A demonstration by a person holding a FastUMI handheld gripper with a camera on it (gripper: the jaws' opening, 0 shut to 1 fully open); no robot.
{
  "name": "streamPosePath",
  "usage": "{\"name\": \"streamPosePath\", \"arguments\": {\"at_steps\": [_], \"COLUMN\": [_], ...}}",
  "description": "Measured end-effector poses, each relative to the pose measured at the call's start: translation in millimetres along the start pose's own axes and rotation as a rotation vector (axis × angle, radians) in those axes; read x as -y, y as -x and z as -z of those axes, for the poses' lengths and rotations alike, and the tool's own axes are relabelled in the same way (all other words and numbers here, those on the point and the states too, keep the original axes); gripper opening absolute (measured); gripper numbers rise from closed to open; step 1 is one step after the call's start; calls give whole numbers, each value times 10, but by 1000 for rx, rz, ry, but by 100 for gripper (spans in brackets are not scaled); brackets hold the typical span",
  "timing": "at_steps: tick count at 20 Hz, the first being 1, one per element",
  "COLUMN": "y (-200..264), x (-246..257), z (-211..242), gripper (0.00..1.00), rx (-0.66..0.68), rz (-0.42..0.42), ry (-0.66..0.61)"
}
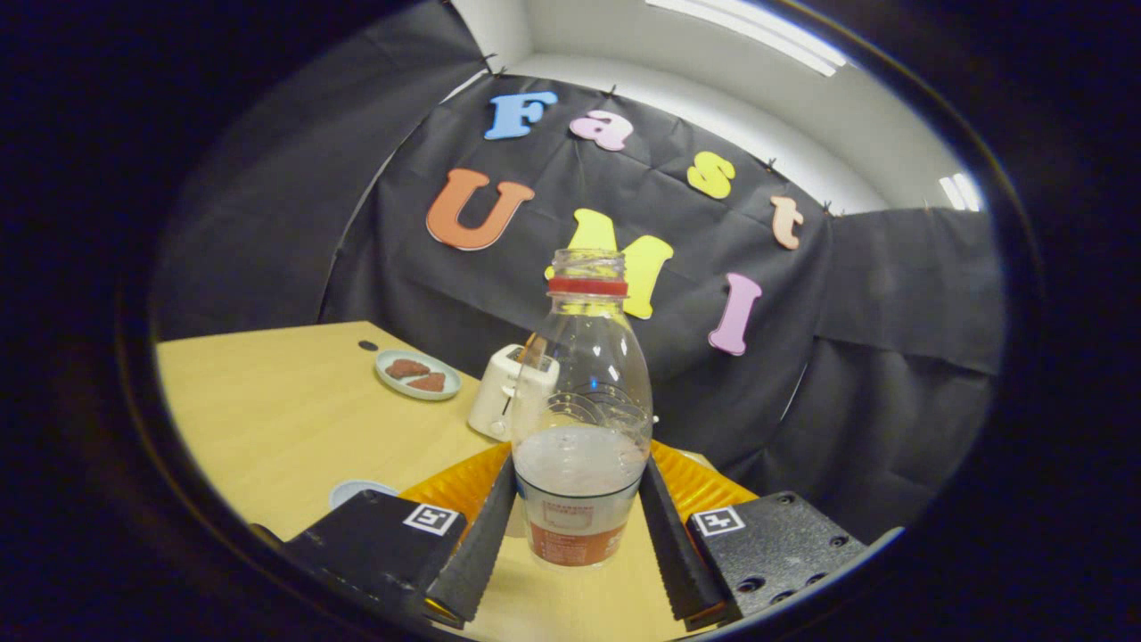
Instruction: Take the bottle from table, then pour the juice into the cup, finally place the bottle on the coaster
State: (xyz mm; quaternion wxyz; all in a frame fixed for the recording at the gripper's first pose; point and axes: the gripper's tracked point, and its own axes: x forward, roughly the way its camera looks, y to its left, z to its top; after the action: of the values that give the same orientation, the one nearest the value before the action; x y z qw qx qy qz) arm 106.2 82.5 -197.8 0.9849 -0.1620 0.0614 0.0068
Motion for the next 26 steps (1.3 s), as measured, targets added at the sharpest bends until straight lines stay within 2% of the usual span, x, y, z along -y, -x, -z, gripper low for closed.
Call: {"name": "streamPosePath", "arguments": {"at_steps": [2,11,20,26], "y": [-44,-471,-1010,-1365], "x": [-24,40,-165,-253], "z": [10,-223,320,615], "gripper": [81,82,83,83], "rx": [0,43,-55,-66], "rz": [-20,-3,-27,-7], "ry": [-54,-152,-320,-311]}}
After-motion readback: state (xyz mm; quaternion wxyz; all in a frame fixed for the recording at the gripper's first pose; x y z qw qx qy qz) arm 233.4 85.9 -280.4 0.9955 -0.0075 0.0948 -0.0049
